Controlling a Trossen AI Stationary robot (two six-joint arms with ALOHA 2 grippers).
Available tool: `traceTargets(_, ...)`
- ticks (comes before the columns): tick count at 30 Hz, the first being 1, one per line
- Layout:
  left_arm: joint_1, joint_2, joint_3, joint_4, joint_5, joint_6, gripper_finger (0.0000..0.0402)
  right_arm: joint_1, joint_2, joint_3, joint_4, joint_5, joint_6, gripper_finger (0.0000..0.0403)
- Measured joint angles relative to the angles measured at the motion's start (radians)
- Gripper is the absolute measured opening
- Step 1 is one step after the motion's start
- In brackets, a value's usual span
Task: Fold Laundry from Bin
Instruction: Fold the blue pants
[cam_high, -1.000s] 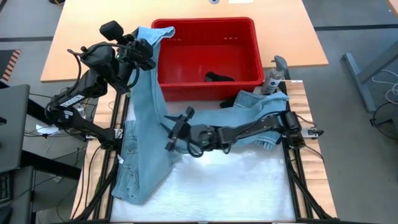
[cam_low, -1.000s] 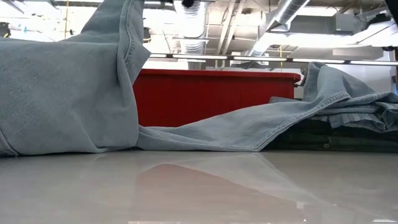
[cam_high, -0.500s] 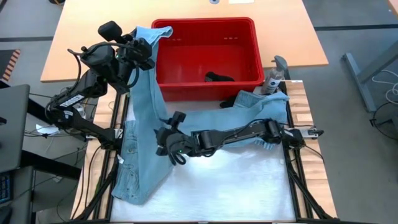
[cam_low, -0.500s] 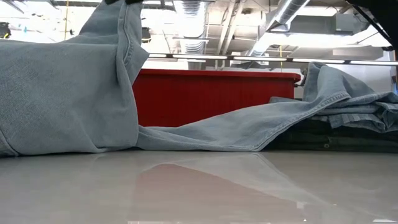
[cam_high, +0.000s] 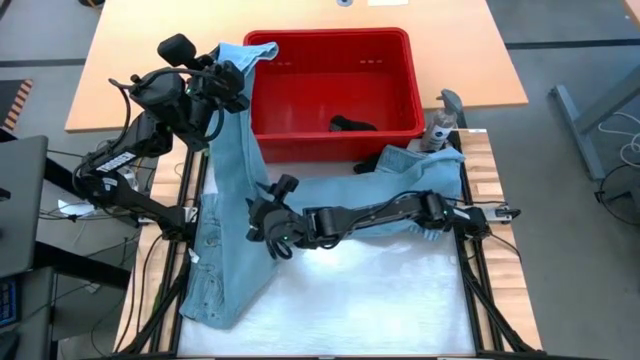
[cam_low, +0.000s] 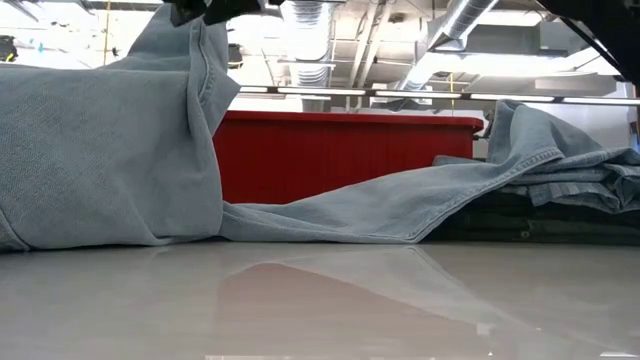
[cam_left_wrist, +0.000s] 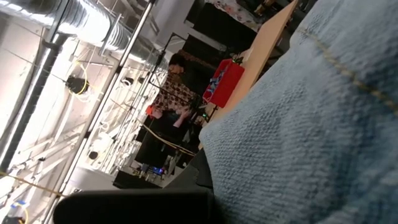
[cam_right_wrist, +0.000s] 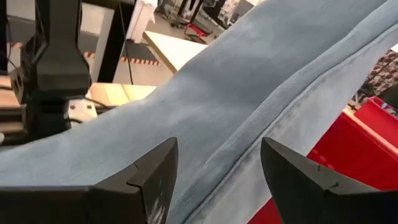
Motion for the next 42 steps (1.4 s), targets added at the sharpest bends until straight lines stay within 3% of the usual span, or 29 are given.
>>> traceTargets(2, 0.0, 0.0, 0.0, 0.0, 0.0, 0.0, 0.0, -0.003, 0.012, 0.001, 0.01, 0.017, 0.003, 0.0255)
traceTargets(6, 0.0, 0.0, 0.0, 0.0, -0.001, 0.01, 0.0, -0.004, 0.016, 0.001, -0.006, 0.162, -0.005, 0.0249)
traceTargets(10, -0.001, 0.0, 0.0, 0.0, -0.002, 0.014, 0.0, -0.011, 0.015, 0.001, -0.024, 0.226, -0.024, 0.0215)
traceTargets(19, -0.067, -0.021, 0.0, -0.002, -0.024, 0.052, 0.0, 0.015, 0.0, 0.001, -0.02, 0.292, -0.172, 0.0023)
traceTargets(25, -0.167, -0.069, 0.0, 0.0, -0.043, 0.036, 0.0, 0.022, 0.0, 0.001, -0.02, 0.343, -0.236, 0.0033)
traceTargets(30, -0.24, -0.101, 0.0, 0.0, -0.059, 0.004, 0.0, 0.02, -0.024, 0.001, -0.026, 0.342, -0.237, 0.0016)
traceTargets(37, -0.329, -0.124, 0.001, 0.001, -0.074, -0.027, 0.0, -0.002, -0.119, 0.001, -0.143, 0.22, -0.11, 0.0016)
traceTargets(42, -0.39, -0.126, 0.001, 0.0, -0.088, -0.072, 0.0, -0.041, -0.184, 0.003, -0.329, -0.041, 0.111, 0.0016)
